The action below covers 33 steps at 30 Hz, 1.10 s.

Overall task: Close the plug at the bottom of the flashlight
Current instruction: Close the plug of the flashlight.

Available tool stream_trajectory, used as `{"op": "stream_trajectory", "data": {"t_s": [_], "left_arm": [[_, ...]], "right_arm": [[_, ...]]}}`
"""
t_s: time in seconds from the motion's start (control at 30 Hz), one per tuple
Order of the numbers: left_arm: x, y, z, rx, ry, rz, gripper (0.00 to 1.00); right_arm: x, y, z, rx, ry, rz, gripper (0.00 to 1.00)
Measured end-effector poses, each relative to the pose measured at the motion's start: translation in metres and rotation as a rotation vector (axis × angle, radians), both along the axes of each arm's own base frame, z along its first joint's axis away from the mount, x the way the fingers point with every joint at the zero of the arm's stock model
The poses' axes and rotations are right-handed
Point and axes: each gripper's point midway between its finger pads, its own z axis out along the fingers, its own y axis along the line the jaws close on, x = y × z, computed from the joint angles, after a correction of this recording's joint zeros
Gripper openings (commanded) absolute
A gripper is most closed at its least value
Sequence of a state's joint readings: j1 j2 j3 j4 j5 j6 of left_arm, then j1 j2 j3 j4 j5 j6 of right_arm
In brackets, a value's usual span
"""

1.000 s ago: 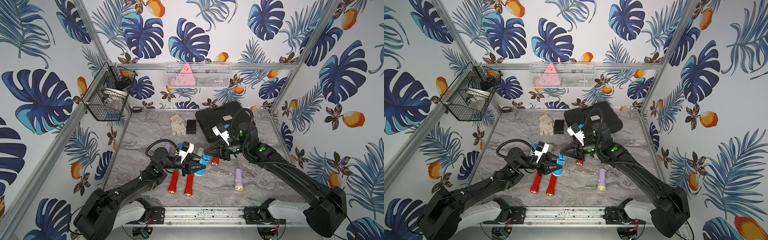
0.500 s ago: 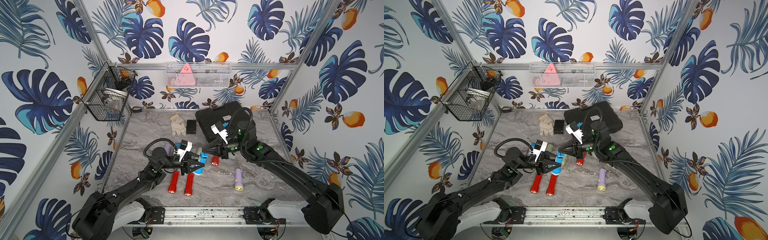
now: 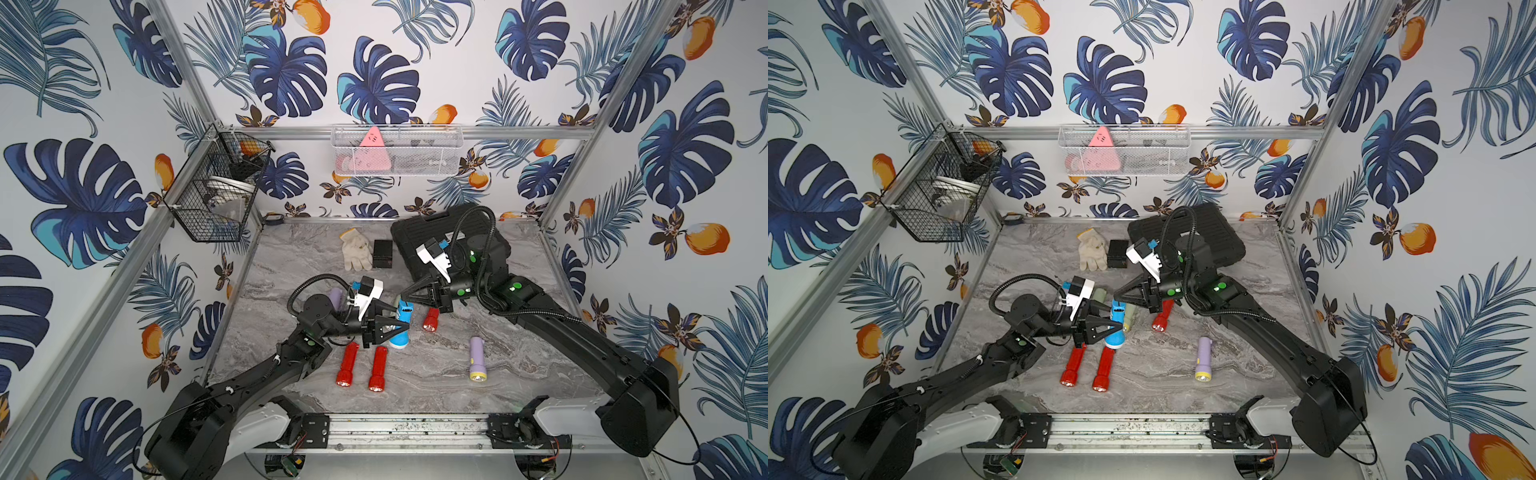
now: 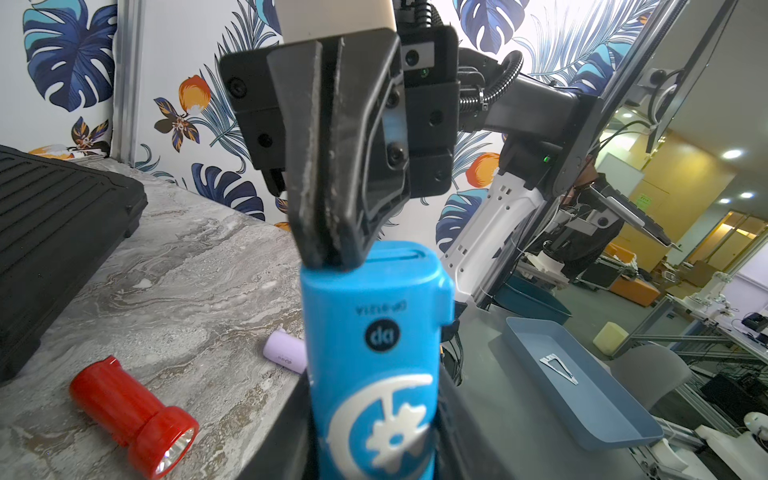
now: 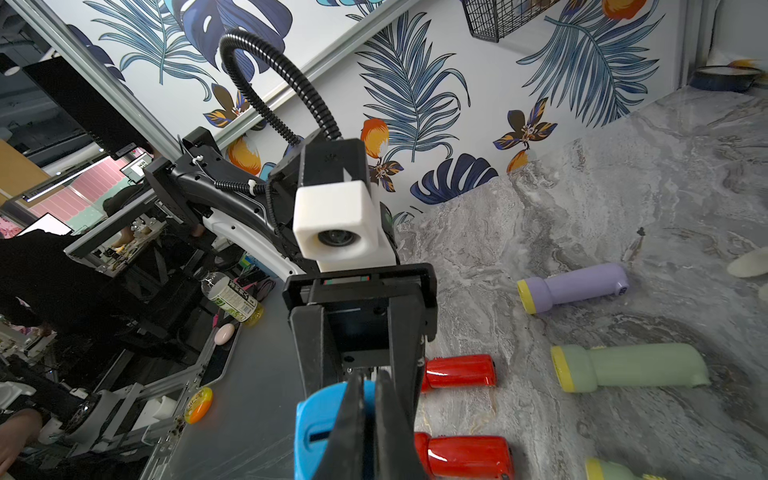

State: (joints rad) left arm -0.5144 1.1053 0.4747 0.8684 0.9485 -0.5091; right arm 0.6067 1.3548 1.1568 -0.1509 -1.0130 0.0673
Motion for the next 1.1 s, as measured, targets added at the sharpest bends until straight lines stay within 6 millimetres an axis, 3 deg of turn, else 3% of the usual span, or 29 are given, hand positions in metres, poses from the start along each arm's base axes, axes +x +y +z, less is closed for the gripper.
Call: {"op": "stream_trajectory", "data": {"t_s": [0.1,0.3,0.63,0.77,1.1], "left_arm": [[0.0,0.001,0.004,-0.016,-0.021,0.009,0.0],[-0.003,0.003,0.012,-0.032,-0.048,0.013,0.0],[0.004,0.006,0.027,-0.085,-0.099,0.064,0.0],[-0.016,0.009,0.047,-0.131,-0.242,0.006,0.0],[-0.021,0.012,0.051,-0.125,-0.293,0.016,0.0]], "right_arm": [[0.005,0.0,0.003,-0.021,-0.009,-0.027,0.28],[0.008,-0.007,0.012,-0.042,-0.054,-0.092,0.42],[0.024,-0.018,0.031,-0.056,-0.133,-0.243,0.55],[0.062,-0.036,0.027,-0.122,-0.174,-0.451,0.57],[0.093,-0.053,0.013,-0.199,-0.178,-0.635,0.62]]}}
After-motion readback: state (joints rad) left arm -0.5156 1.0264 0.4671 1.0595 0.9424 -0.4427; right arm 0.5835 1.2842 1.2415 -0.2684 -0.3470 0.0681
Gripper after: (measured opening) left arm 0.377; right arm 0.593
